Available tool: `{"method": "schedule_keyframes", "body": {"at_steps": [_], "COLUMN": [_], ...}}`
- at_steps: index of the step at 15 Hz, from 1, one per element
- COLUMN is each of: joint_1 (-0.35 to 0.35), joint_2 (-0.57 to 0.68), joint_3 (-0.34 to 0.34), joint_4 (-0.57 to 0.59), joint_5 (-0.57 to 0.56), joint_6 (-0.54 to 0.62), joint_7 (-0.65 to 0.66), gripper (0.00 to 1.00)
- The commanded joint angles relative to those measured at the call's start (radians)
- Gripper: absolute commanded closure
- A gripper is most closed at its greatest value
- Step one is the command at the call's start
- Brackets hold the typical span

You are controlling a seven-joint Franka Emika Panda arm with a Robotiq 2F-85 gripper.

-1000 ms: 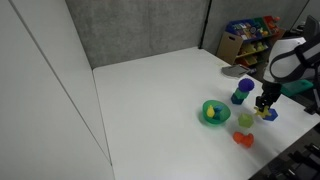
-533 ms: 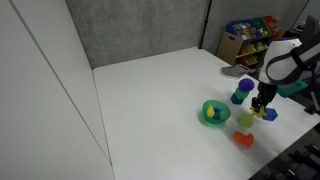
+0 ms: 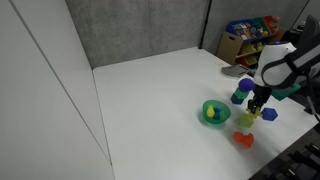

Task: Pick up the yellow toy from the table and put it on the lime green block

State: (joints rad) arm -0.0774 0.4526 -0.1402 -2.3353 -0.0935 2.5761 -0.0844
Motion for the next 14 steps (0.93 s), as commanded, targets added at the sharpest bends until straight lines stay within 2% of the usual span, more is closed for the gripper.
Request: {"method": "schedule_keyframes", "body": {"at_steps": [1,6,8,9,10,12,14], "joint_1": [0.010,0.019,0.019,0.020,0.020,0.022,0.021], "joint_2": [0.029,0.040,0.041,0.041,0.041,0.033,0.019], "joint_3": [0.001,0.007,0.008,0.007,0.007,0.007,0.011], "joint_4": [0.027,0.029,0.029,0.029,0.028,0.023,0.015], "joint_5": [-0.031,-0.030,-0.030,-0.031,-0.031,-0.032,-0.029], "joint_6": [0.010,0.013,0.013,0.013,0.013,0.013,0.007], "joint_7": [0.028,0.023,0.022,0.022,0.022,0.021,0.016], "gripper": [0.83,0.83,0.61,0.35,0.35,0.23,0.05]}}
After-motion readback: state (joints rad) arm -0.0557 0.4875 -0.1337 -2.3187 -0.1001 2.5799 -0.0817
